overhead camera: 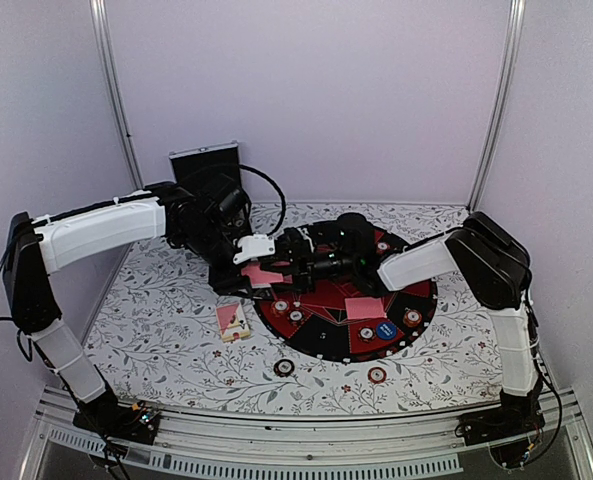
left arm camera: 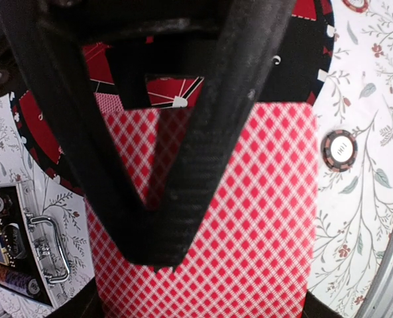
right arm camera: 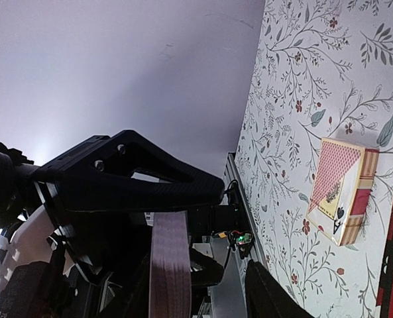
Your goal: Distribute texas hold em gaming equipment
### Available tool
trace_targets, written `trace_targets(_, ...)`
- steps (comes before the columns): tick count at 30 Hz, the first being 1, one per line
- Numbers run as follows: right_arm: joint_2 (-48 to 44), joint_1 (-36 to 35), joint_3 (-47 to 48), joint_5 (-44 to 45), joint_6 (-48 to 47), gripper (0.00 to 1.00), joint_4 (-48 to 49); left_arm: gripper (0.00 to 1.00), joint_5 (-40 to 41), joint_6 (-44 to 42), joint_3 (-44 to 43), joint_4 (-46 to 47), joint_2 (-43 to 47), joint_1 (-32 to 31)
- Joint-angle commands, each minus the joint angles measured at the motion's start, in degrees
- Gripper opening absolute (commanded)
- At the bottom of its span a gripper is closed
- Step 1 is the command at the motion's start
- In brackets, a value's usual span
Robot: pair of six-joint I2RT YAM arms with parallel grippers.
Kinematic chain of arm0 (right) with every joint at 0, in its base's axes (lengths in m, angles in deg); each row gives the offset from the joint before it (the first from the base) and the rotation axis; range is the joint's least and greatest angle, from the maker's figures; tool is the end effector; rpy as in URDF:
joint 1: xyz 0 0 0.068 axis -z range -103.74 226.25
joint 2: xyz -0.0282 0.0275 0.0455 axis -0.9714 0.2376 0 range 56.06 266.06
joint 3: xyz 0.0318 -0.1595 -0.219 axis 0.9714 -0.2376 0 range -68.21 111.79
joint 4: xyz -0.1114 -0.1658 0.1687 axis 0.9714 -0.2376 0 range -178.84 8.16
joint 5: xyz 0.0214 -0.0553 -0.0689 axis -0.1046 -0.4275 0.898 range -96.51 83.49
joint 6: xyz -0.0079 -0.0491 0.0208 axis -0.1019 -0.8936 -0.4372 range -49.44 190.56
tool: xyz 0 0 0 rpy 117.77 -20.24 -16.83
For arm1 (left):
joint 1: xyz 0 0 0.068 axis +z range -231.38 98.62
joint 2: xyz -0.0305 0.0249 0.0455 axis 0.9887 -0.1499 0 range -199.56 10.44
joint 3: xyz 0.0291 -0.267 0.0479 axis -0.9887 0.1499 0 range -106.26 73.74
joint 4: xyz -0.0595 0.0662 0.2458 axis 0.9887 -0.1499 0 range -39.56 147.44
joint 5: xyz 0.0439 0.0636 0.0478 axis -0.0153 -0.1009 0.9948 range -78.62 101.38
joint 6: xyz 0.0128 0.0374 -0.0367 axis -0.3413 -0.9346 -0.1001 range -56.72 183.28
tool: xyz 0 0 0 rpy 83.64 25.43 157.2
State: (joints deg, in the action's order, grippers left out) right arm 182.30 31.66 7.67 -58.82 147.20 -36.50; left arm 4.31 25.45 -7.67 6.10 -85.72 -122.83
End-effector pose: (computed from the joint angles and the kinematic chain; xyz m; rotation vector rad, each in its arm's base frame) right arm 0.3176 0.3528 0.1676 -0.3222 2.2366 2.1414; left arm 0.2556 -0.2316 0.2716 1.7643 2.0740 -0.1864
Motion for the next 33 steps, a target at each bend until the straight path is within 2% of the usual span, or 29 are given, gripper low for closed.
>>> trace_targets(1,-2.51,1.05,-1.58,-0.32,-1.23,0.45,-3.11,0.0,-0.36,0.14,-1.39,1.04,1.09,0.14)
trace_targets(22,-9.02,2.93,-3.97,-2.2,-4.98,0.17,-9.14,0.0,0.68,-0.07,-0.17,1.65,1.33,0.1)
trace_targets(27,-10.31,3.66,-4.84,-2.83,-3.37,0.07,-7.8,0.0,1.16,-0.2,-0.16,1.67,1.24,0.14)
trace_targets(33,-12.2,5.25,-7.71,-3.72,0.94,0.05,-1.6,0.0,1.51,-0.31,0.27,1.72,1.22,0.14)
